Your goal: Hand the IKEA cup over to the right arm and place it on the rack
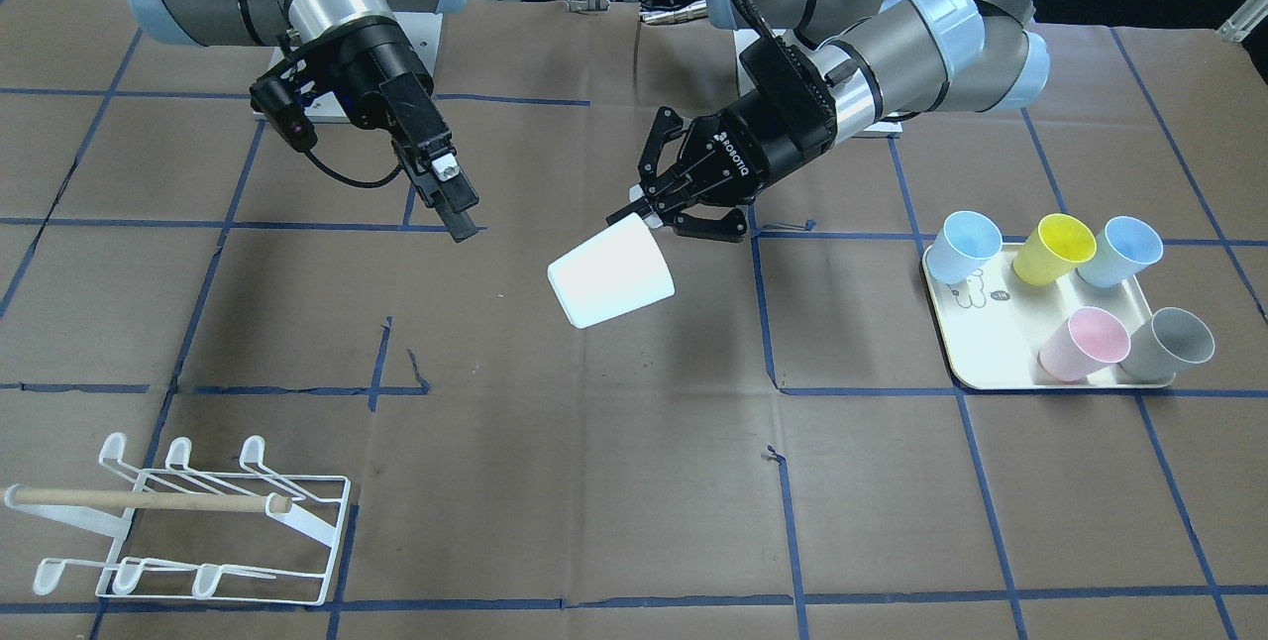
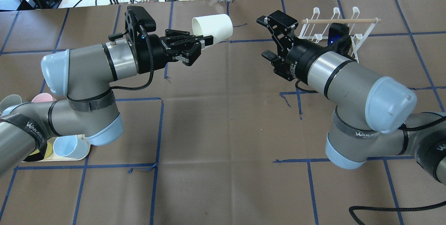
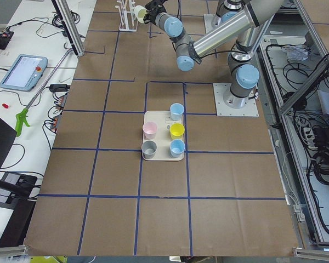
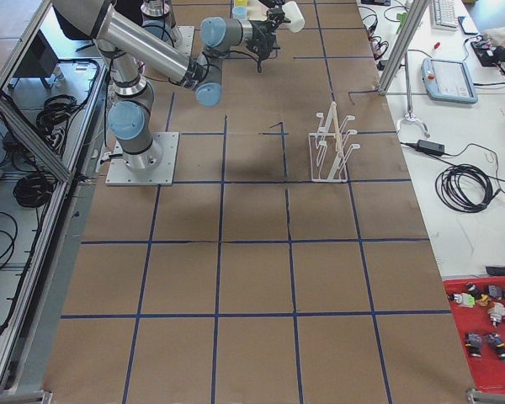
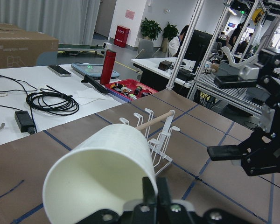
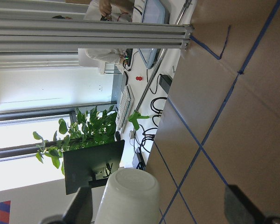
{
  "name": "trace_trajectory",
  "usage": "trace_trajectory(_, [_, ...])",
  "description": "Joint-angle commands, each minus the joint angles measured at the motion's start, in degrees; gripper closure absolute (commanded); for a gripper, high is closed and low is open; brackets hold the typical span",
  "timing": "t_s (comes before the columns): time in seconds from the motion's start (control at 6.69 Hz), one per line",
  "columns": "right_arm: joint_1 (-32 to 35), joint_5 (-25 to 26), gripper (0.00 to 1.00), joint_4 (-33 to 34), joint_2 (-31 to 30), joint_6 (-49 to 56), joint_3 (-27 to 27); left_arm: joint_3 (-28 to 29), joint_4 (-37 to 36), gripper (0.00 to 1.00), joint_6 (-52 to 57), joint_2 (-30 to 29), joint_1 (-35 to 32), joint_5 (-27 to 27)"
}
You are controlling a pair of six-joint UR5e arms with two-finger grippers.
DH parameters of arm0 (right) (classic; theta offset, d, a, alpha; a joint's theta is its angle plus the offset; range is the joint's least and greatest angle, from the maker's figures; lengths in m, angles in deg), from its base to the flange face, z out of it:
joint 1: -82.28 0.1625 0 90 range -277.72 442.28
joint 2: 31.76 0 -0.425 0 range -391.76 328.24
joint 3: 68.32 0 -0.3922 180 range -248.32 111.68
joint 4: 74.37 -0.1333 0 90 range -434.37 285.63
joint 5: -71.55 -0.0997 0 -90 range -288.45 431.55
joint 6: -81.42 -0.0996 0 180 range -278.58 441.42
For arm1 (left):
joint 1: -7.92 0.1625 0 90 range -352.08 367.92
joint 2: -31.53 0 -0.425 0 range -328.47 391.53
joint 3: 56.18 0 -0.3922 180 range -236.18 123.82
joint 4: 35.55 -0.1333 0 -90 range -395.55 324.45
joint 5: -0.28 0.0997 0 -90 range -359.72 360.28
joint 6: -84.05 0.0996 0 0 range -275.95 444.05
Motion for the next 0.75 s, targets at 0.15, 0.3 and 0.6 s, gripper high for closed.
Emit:
trace_trajectory(0.15, [0.3, 0.3, 0.0, -0.3, -0.2, -7.1, 1.5, -0.1, -0.3, 0.91, -0.4, 0.0, -0.5, -0.1])
trace_trajectory(0.3, [0.7, 0.3, 0.0, -0.3, 0.1, -10.2, 1.2, -0.1, -0.3, 0.91, -0.4, 0.0, -0.5, -0.1])
trace_trajectory(0.6, [2.4, 0.2, 0.0, -0.4, 2.3, -10.5, -2.4, -0.1, -0.3, 0.91, -0.8, 0.1, -0.5, -0.1])
